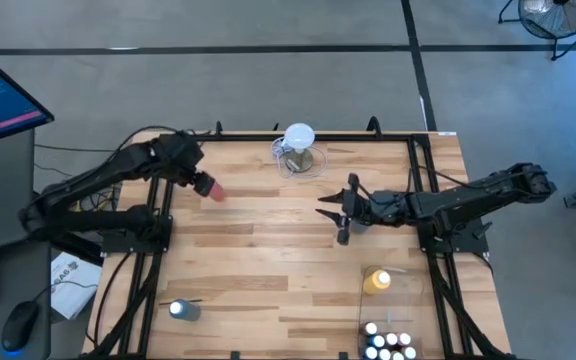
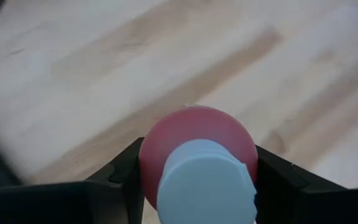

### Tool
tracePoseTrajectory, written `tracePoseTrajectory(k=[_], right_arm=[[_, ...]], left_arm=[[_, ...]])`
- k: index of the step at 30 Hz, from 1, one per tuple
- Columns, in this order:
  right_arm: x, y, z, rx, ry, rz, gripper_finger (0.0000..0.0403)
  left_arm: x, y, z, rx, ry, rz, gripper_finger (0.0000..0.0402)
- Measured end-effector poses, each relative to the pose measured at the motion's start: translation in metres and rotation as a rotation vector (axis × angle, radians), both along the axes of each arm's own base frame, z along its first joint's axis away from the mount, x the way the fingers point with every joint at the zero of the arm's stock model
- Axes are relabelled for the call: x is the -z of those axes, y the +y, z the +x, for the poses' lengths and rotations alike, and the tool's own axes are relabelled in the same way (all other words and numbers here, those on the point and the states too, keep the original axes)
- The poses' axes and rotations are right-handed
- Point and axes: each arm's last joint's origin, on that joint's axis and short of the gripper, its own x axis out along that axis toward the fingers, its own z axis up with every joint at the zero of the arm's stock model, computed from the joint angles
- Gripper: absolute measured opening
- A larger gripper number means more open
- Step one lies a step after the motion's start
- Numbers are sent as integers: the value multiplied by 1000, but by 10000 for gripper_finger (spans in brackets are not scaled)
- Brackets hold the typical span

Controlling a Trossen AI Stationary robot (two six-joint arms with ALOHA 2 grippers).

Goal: Pick & Place Paint Supplies
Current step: Put the large pink paint bottle into the transparent bin

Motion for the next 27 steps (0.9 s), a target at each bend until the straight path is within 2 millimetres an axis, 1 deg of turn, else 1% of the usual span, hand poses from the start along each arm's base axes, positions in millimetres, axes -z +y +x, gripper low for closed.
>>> tracePoseTrajectory(k=[6, 11, 14, 16, 19, 22, 27], right_arm=[[-1, 13, -2, -53, -9, 2, 123], [-4, 30, -5, -121, -43, 9, 123], [-7, 42, -8, -169, -53, 13, 123], [-14, 50, -13, -202, -64, 24, 123], [-29, 60, -25, -245, -91, 83, 123], [-41, 69, -41, -269, -84, 126, 123], [-53, 83, -72, -216, -106, 118, 123]], left_arm=[[-4, -22, 15, 159, -63, 7, 185], [-8, -39, 38, 274, -166, 34, 185], [-15, -48, 52, 341, -180, 34, 185], [-21, -54, 64, 385, -184, 35, 184], [-33, -64, 81, 455, -185, 57, 184], [-45, -74, 101, 523, -195, 88, 184], [-62, -96, 135, 664, -215, 120, 184]])
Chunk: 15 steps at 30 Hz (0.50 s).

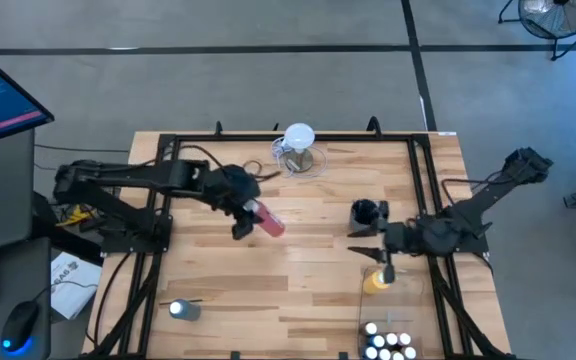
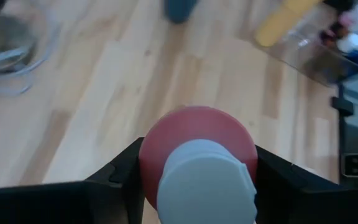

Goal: Pick & Place Paint Supplies
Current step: Put the large pink paint bottle into the transparent bin

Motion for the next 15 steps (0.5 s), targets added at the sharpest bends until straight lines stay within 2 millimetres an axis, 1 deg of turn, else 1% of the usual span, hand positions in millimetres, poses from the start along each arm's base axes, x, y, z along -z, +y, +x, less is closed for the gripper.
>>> tracePoseTrajectory(k=[2, 7, 12, 15], right_arm=[[-3, 5, -10, 1, -15, 0, 123], [-12, 15, -29, -75, -52, 56, 123], [-13, 21, -37, -120, -52, 108, 123], [-12, 25, -38, -132, -47, 120, 123]], left_arm=[[-4, -9, 13, 45, -2, 12, 184], [-8, -33, 44, 166, -16, 55, 184], [-13, -57, 68, 291, -115, 107, 184], [-19, -67, 80, 348, -199, 118, 184]])
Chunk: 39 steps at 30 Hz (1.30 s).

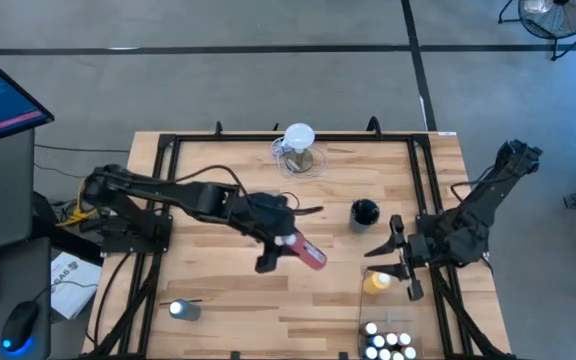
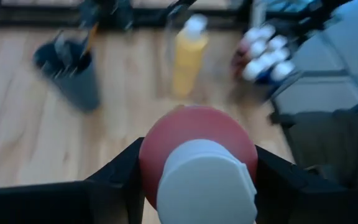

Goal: Pick & Place Paint Supplies
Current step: Put the large pink paint bottle into the transparent bin

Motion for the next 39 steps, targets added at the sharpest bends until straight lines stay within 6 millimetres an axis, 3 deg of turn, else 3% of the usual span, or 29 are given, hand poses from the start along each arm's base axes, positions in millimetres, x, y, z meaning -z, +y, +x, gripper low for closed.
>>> tracePoseTrajectory(k=[5, 13, 18, 23, 29, 34, 39], right_arm=[[3, 4, 3, -3, 7, -5, 123], [3, 8, 2, -74, 16, 66, 126], [1, 16, -10, -134, 34, 158, 131], [5, 24, -24, -75, 58, 222, 124], [8, 36, -41, -23, 50, 231, 129], [10, 39, -26, 31, 67, 190, 181], [13, 40, 11, 8, 141, 174, 260]], left_arm=[[-2, -7, 17, 80, -72, -46, 184], [10, -19, 49, 172, -88, -86, 184], [6, -36, 64, 247, -124, -75, 184], [-4, -48, 74, 289, -191, -70, 184], [7, -50, 84, 285, -190, -71, 183], [11, -50, 88, 276, -191, -78, 183], [11, -50, 88, 271, -188, -88, 183]])
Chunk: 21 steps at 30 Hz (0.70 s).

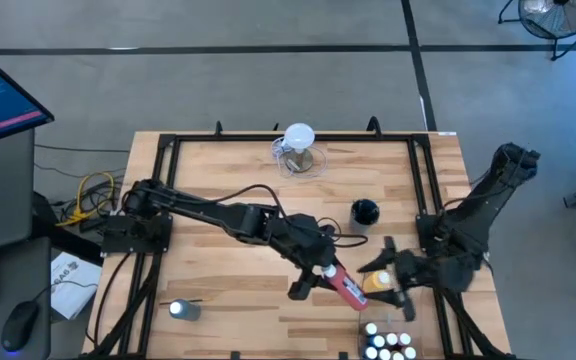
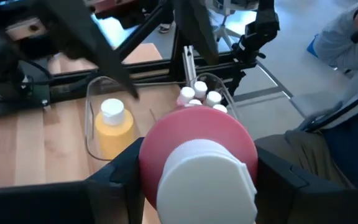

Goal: Pick & Place Paint Supplies
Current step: Put the large pink paint bottle into the transparent bin

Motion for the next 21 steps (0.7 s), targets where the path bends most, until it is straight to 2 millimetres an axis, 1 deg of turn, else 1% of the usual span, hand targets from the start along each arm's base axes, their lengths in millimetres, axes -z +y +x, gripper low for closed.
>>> tracePoseTrajectory(k=[3, 5, 7, 9, 12, 15, 21], right_arm=[[-4, -2, 16, 18, 38, -16, 285], [-9, -4, 21, 44, 71, -28, 290], [-10, -6, 25, 67, 108, -62, 291], [-8, -6, 32, 70, 130, -73, 291], [-6, -5, 44, 26, 157, -59, 291], [0, 0, 54, -5, 198, -67, 291], [10, 1, 65, -14, 248, -58, 291]], left_arm=[[1, -1, -1, 3, 9, 2, 183], [2, -1, -1, 4, 18, 4, 183], [2, -1, -1, 3, 22, 6, 183], [2, -1, -1, 3, 21, 6, 183], [2, 0, -2, -3, 26, 8, 183], [1, 2, -1, -11, 22, 8, 183], [1, 3, -1, -24, 20, 14, 183]])
